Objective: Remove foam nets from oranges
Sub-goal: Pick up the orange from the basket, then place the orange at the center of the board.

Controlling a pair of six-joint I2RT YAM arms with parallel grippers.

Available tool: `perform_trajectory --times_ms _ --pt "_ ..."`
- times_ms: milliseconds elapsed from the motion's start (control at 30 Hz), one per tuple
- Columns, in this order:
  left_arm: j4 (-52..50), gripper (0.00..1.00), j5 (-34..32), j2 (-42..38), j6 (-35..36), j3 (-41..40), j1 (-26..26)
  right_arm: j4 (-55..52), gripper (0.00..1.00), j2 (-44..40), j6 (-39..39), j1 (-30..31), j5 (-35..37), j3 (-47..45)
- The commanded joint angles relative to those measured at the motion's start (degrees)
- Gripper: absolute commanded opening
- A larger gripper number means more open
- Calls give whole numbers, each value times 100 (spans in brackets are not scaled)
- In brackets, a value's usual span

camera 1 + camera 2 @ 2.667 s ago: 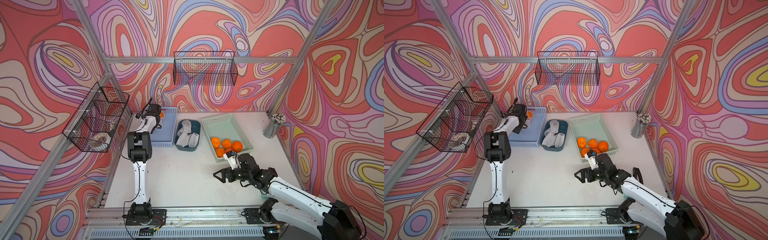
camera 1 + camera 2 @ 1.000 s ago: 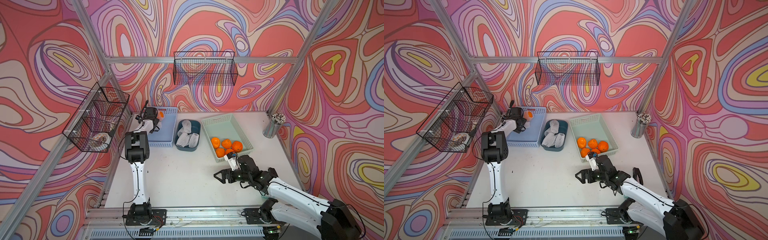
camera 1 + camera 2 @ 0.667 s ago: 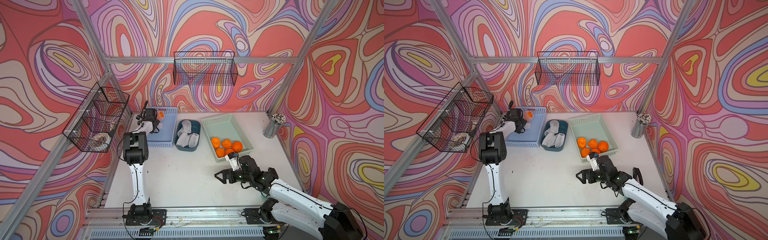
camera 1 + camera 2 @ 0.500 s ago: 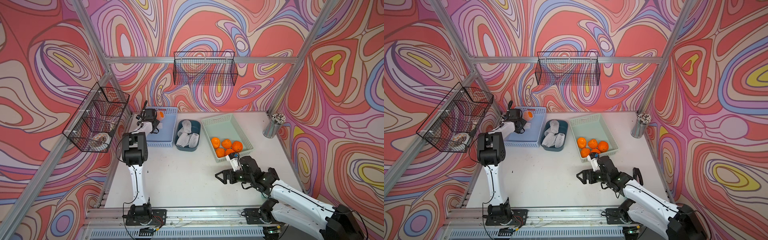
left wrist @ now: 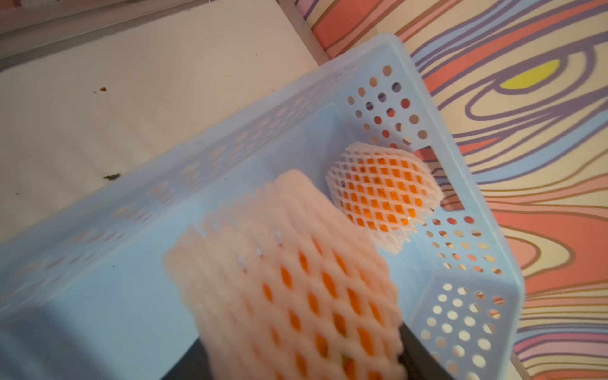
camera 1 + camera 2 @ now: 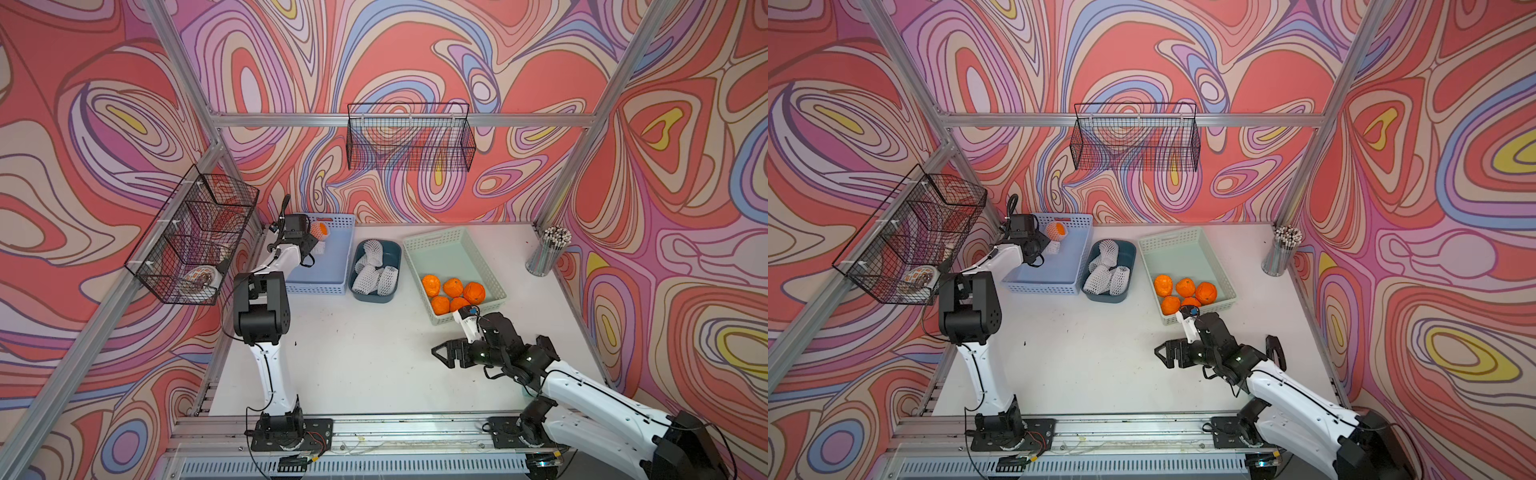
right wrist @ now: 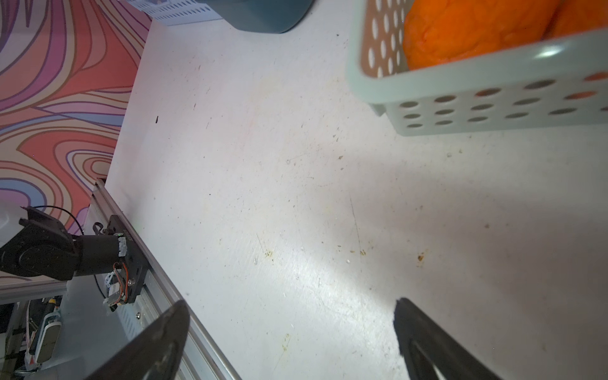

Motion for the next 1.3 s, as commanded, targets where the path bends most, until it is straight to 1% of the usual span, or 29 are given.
perform_trajectory --times_ms 0,233,467,900,967,1067,1133,1267 --pt "-94 60 -76 -384 445 -100 -144 61 98 -56 117 35 63 37" --pt "-386 60 -16 -858 965 -204 -483 -8 98 -26 116 36 68 96" --pt "-857 60 407 -1494 1272 -386 -734 -53 98 34 176 35 116 144" --pt "-1215 57 1133 -3481 1737 -1950 -1219 -98 98 13 282 61 49 221" --pt "-1185 57 1212 -3793 1813 -2256 -1392 -37 98 35 303 71 -6 213" --pt "-1363 57 1147 -4153 1929 -2579 -1725 54 98 104 328 114 -90 233" --pt "-1487 57 1285 -4381 1935 -2821 -1911 70 98 147 338 136 -104 267" --pt "-1553 57 1294 -4848 1860 -3432 -2349 105 98 241 362 173 -108 322"
